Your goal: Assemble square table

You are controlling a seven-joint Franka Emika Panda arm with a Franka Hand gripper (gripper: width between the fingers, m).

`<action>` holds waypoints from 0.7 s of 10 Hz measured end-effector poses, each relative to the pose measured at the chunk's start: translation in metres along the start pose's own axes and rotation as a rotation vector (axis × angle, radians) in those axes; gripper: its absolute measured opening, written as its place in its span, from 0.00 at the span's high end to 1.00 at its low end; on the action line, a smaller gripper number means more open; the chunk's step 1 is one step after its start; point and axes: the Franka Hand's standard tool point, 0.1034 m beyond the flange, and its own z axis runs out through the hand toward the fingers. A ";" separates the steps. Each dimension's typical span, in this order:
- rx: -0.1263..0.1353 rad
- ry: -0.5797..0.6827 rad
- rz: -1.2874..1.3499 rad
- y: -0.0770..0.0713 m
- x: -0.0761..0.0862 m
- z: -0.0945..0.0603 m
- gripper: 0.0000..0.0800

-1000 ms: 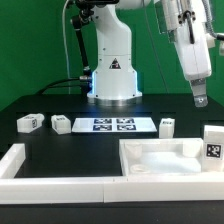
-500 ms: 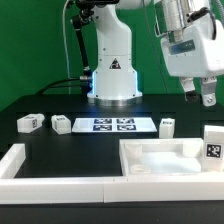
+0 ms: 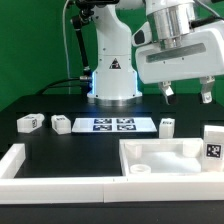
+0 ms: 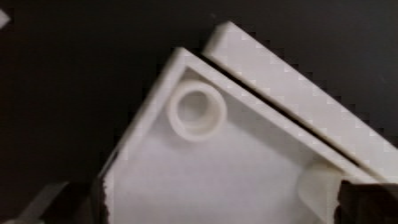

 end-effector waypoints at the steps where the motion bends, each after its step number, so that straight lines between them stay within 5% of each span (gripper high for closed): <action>1: 0.001 0.002 -0.059 0.001 0.003 -0.001 0.19; 4: -0.004 0.001 -0.263 0.004 0.004 0.001 0.19; 7: -0.082 -0.073 -0.502 0.041 -0.013 0.019 0.19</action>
Offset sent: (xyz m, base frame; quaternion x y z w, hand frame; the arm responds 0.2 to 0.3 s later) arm 0.0000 0.0000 0.0000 0.0000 0.0000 -0.1938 0.9810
